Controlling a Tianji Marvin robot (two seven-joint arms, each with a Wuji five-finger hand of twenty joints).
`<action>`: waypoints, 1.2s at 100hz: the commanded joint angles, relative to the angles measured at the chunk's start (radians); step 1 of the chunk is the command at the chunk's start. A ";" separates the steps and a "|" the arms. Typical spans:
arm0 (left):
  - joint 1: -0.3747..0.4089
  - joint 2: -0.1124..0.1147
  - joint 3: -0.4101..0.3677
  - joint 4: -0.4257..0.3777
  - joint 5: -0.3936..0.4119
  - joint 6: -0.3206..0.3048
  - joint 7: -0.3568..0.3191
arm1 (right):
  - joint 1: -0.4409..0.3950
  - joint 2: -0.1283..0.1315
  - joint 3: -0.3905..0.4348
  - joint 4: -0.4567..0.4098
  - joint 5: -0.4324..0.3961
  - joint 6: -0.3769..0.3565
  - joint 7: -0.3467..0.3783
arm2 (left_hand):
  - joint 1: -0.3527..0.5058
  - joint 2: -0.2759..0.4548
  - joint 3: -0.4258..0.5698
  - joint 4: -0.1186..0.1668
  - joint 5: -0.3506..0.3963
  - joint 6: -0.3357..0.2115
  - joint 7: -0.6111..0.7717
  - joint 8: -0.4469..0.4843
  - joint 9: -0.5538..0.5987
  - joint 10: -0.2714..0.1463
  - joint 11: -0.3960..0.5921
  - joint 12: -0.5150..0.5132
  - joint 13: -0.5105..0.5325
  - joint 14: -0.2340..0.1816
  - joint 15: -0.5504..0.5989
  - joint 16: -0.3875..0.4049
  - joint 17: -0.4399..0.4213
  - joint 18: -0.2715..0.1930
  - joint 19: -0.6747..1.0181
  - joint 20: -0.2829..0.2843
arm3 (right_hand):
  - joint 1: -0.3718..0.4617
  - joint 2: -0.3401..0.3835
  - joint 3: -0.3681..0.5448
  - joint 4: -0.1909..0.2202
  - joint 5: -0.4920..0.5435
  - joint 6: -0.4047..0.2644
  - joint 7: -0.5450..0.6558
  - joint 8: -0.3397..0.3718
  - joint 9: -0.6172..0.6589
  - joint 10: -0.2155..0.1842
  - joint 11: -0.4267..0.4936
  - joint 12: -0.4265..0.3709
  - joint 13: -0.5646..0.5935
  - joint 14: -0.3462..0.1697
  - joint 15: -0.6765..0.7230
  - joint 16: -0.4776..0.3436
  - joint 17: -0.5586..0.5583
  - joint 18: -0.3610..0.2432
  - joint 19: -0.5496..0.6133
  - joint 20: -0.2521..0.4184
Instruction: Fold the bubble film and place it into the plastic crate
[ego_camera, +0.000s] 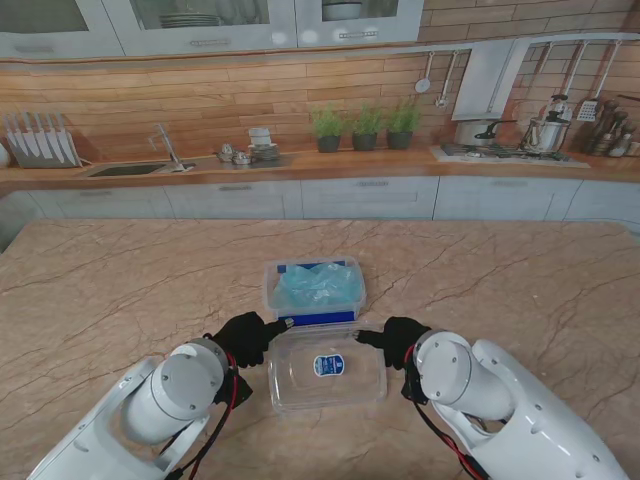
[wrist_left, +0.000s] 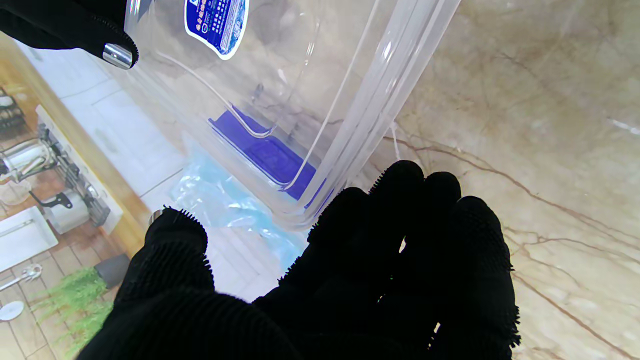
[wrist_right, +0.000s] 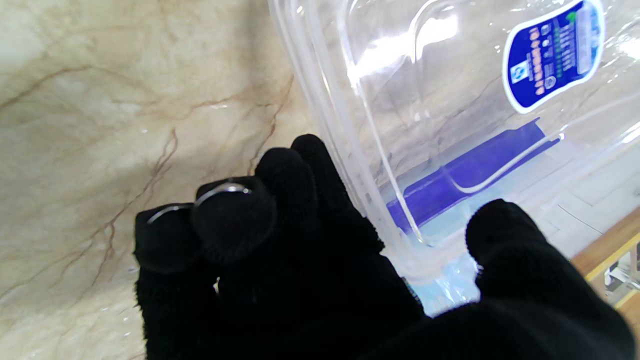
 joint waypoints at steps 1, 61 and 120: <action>0.004 -0.032 0.023 -0.044 -0.019 -0.023 -0.021 | 0.002 -0.033 -0.015 -0.055 0.017 -0.030 0.011 | 0.020 0.007 -0.005 0.014 0.077 -0.312 0.126 0.031 0.017 -0.138 -0.012 -0.008 0.017 -0.016 0.010 -0.014 0.014 -0.012 0.026 0.017 | 0.010 0.021 -0.007 0.025 -0.021 -0.149 -0.035 0.028 0.034 0.110 0.061 0.034 0.057 0.024 0.060 0.016 0.017 -0.143 0.139 0.001; -0.176 -0.052 0.006 0.027 -0.096 -0.017 -0.025 | 0.286 -0.034 -0.073 0.053 0.131 -0.027 0.104 | 0.021 0.005 -0.004 0.014 0.083 -0.313 0.129 0.037 0.023 -0.138 -0.010 -0.007 0.023 -0.014 0.014 -0.016 0.020 -0.009 0.028 0.021 | 0.010 0.020 -0.005 0.023 -0.017 -0.147 -0.040 0.031 0.036 0.114 0.058 0.035 0.057 0.029 0.059 0.019 0.018 -0.139 0.140 0.004; -0.385 -0.088 0.048 0.235 -0.168 0.033 -0.016 | 0.622 -0.081 -0.250 0.359 0.285 -0.052 0.141 | 0.018 0.008 -0.005 0.014 0.079 -0.311 0.121 0.037 0.018 -0.136 -0.014 -0.007 0.018 -0.014 0.012 -0.016 0.014 -0.010 0.024 0.021 | 0.010 0.019 -0.004 0.022 -0.016 -0.146 -0.045 0.036 0.036 0.114 0.057 0.037 0.057 0.029 0.060 0.020 0.018 -0.138 0.139 0.005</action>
